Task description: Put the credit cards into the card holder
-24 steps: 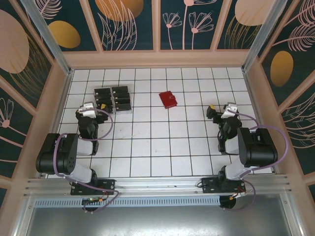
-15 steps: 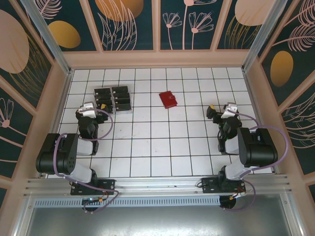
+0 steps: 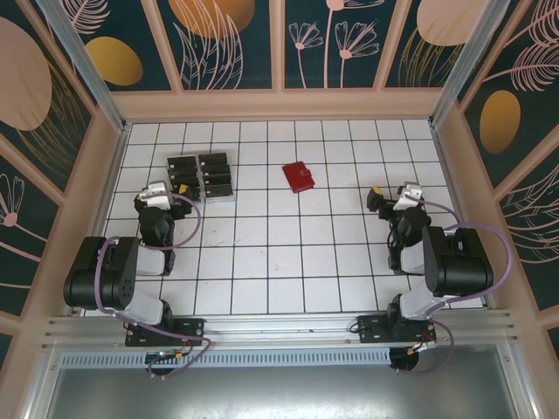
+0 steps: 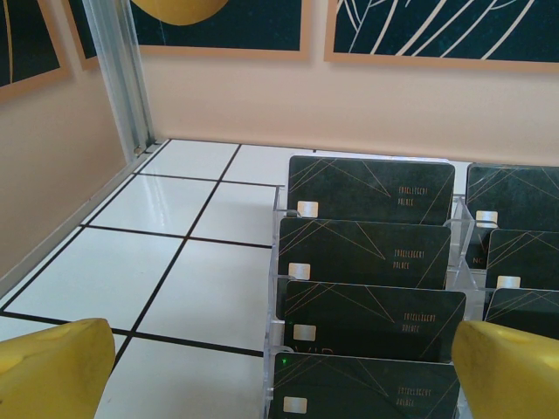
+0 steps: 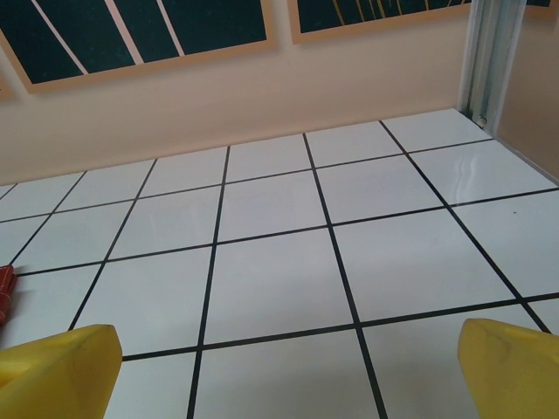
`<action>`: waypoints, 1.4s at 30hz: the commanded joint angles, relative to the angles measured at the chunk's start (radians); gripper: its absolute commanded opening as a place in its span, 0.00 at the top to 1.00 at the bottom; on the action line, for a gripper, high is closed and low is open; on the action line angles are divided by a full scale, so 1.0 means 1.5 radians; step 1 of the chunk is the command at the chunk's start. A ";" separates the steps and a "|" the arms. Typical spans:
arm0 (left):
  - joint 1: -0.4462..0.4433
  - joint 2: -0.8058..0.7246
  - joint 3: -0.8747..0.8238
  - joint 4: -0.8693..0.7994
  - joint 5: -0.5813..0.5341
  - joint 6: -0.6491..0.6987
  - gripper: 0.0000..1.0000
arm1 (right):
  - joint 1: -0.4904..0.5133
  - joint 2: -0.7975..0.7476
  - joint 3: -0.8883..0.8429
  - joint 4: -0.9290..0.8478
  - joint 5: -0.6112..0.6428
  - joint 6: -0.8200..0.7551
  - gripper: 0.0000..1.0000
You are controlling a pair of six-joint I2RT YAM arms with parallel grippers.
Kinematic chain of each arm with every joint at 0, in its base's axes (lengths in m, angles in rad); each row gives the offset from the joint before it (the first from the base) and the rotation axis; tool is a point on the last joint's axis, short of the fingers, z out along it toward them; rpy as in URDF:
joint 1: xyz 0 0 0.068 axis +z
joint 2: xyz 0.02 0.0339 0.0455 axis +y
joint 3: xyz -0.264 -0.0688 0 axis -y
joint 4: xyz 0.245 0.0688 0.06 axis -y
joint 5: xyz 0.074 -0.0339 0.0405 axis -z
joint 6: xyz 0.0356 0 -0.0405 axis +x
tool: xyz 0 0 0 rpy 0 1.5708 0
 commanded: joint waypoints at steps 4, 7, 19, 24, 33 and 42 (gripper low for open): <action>0.005 -0.017 0.000 0.012 0.007 -0.008 0.01 | -0.007 -0.054 -0.053 0.081 0.034 0.020 0.01; 0.005 -0.034 0.004 -0.007 0.007 -0.008 0.01 | -0.010 -0.071 -0.061 0.081 0.034 0.021 0.01; 0.005 -0.244 0.084 -0.284 -0.105 -0.089 0.01 | -0.018 -0.339 0.065 -0.318 0.063 0.335 0.01; 0.005 -0.306 0.191 -0.496 -0.089 -0.182 0.01 | -0.021 -0.322 0.155 -0.383 -0.162 0.393 0.07; 0.005 -0.269 0.331 -0.683 -0.019 -0.269 0.01 | 0.212 -0.016 0.527 -0.821 -0.085 0.251 0.19; 0.005 -0.196 0.419 -0.741 0.044 -0.296 0.01 | 0.288 0.305 0.822 -0.985 -0.064 0.211 0.31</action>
